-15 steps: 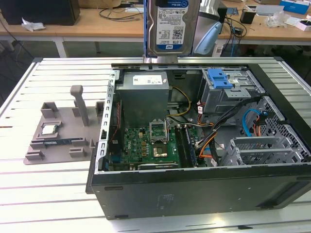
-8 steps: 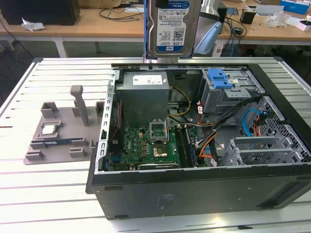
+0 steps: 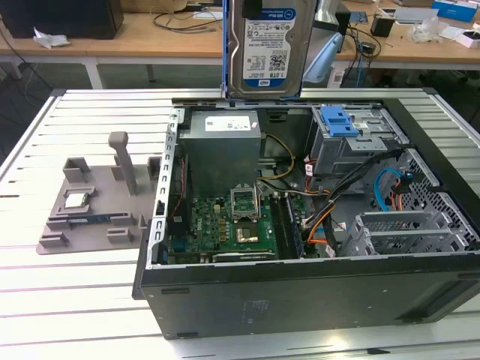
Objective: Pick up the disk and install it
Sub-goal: 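Pick up the disk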
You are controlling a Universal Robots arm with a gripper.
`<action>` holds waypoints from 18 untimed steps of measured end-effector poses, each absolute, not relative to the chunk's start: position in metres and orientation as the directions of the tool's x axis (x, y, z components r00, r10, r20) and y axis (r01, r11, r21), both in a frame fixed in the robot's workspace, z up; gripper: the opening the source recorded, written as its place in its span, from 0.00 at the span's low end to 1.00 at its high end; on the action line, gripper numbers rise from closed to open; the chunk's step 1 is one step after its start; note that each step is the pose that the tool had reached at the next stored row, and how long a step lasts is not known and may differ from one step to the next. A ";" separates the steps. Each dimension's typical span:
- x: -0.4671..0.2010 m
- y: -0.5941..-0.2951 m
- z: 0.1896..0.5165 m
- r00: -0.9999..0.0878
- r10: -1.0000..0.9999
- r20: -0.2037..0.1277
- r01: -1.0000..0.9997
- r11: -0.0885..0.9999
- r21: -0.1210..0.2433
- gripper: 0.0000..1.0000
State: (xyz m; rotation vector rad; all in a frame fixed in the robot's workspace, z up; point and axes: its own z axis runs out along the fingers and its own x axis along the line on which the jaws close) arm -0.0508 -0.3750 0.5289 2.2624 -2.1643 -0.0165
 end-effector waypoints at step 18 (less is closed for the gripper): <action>-0.051 -0.398 0.529 0.044 -0.999 0.000 -0.999 -0.044 0.015 0.37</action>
